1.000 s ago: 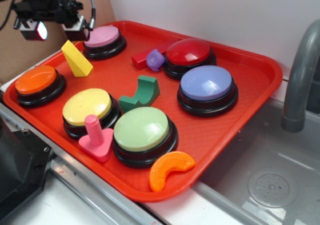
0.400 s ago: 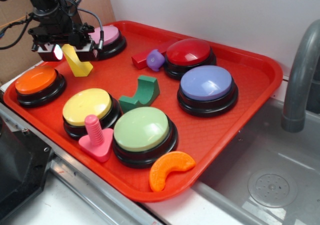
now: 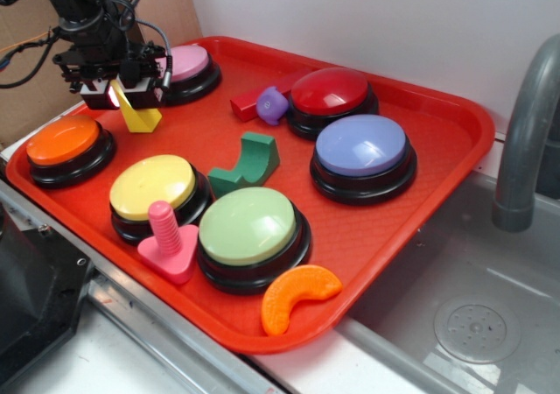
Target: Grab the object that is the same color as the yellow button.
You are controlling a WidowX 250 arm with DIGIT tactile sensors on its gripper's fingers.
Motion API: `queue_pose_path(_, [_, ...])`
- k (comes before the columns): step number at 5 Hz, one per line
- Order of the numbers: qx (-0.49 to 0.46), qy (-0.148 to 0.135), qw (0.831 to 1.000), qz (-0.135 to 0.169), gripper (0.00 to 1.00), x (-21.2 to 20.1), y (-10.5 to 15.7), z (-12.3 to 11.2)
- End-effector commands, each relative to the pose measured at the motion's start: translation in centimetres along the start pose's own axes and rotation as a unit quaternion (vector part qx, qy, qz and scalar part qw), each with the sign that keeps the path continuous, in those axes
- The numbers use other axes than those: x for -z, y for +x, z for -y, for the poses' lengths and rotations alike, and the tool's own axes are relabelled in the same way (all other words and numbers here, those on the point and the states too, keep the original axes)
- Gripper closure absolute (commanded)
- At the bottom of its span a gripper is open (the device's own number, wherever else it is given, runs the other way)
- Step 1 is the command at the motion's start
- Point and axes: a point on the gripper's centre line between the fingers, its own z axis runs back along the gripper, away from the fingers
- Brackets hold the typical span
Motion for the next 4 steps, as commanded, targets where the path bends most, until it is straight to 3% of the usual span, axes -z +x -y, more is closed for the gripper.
queue_pose_path(1, [0.069, -0.022, 0.997, -0.005, 1.0, -7.2, 1.3, 1.9])
queue_pose_path(3, [0.171, -0.097, 0.98, -0.014, 1.0, -12.3, -1.7, 6.9])
queue_pose_path(4, [0.185, -0.122, 0.975, -0.013, 1.0, -13.4, -3.1, 7.9])
